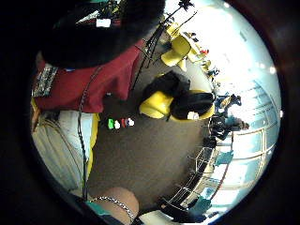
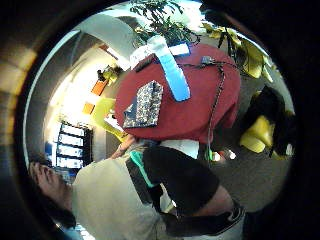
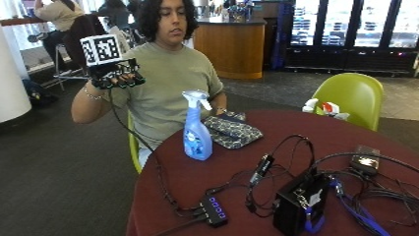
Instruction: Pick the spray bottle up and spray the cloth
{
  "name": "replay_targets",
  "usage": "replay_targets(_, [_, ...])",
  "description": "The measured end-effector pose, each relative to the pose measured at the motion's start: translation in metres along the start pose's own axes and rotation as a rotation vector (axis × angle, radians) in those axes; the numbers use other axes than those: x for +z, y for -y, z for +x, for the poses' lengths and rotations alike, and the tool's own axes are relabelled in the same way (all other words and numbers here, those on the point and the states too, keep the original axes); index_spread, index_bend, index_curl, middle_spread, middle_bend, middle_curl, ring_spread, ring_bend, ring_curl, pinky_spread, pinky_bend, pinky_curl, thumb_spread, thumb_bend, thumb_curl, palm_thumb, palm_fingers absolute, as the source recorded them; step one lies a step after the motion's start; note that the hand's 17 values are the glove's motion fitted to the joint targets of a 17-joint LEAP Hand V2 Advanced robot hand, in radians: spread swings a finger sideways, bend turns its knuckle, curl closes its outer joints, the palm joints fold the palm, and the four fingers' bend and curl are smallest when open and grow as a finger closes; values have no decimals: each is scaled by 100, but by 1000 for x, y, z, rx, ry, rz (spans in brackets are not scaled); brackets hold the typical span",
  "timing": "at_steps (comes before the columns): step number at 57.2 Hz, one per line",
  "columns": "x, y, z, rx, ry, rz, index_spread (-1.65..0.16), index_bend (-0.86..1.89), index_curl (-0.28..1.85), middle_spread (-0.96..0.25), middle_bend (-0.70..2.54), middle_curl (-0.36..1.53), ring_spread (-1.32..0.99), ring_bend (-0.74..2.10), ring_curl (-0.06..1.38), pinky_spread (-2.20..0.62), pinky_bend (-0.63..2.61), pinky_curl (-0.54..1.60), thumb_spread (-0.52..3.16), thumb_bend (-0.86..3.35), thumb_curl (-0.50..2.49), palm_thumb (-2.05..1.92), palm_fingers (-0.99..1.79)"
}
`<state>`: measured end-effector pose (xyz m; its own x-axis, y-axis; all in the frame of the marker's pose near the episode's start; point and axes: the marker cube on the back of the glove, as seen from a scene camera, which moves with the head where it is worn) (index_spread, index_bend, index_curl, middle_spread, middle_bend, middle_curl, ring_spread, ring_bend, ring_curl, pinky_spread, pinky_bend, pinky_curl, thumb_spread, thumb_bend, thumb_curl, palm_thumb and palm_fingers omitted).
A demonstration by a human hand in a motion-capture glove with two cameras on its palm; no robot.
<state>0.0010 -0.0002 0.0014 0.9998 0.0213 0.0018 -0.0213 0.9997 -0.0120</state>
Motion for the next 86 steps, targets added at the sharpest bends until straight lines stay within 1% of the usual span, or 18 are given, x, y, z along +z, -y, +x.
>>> replay_targets(1, [0,0,0,2,1,-4,-21,18,4,-3,27,7,-5,32,5,9,27,5,41,8,4,15,39])
replay_targets(6, [4,0,1,6,20,-36,-32,16,11,-4,27,13,-8,34,12,14,28,13,69,7,8,17,36])
replay_targets(13, [7,-2,-1,17,31,-43,-39,15,15,-5,27,18,-10,35,16,17,28,18,89,4,13,19,34])
replay_targets(23, [7,-1,-2,16,26,-29,-41,15,19,-6,25,23,-12,34,20,19,29,23,102,0,18,22,33])
replay_targets(31, [14,3,-7,56,66,2,-42,14,21,-6,23,25,-13,35,22,20,29,26,106,-1,21,24,32])
replay_targets(34, [20,5,-10,39,94,-12,-42,13,20,-6,23,26,-13,37,23,20,29,27,108,1,23,30,34])
replay_targets(35, [22,6,-11,27,103,-17,-42,11,20,-6,23,27,-13,41,25,20,30,27,110,5,25,38,38])
replay_targets(39, [32,9,-16,-1,146,-30,-42,11,20,-6,23,28,-13,42,26,20,31,28,112,5,27,44,38])
replay_targets(49, [60,18,-31,5,330,-52,-41,12,20,-6,24,31,-14,42,28,20,31,30,114,4,30,54,37])
replay_targets(57, [77,34,-45,29,507,-37,-40,12,20,-5,25,32,-13,42,28,20,32,32,115,2,33,59,40])
replay_targets(63, [87,58,-58,57,660,20,-40,11,19,-4,26,33,-12,43,29,18,34,33,116,2,35,64,44])
replay_targets(70, [100,82,-69,87,855,16,-38,11,19,-3,26,34,-12,43,30,16,37,35,114,1,37,71,48])
replay_targets(73, [107,92,-73,112,921,43,-38,11,19,-3,26,34,-12,44,31,14,37,35,113,0,38,73,50])
replay_targets(86, [131,141,-82,176,1051,145,-37,12,20,-3,24,35,-11,43,32,12,37,35,109,-2,40,76,51])
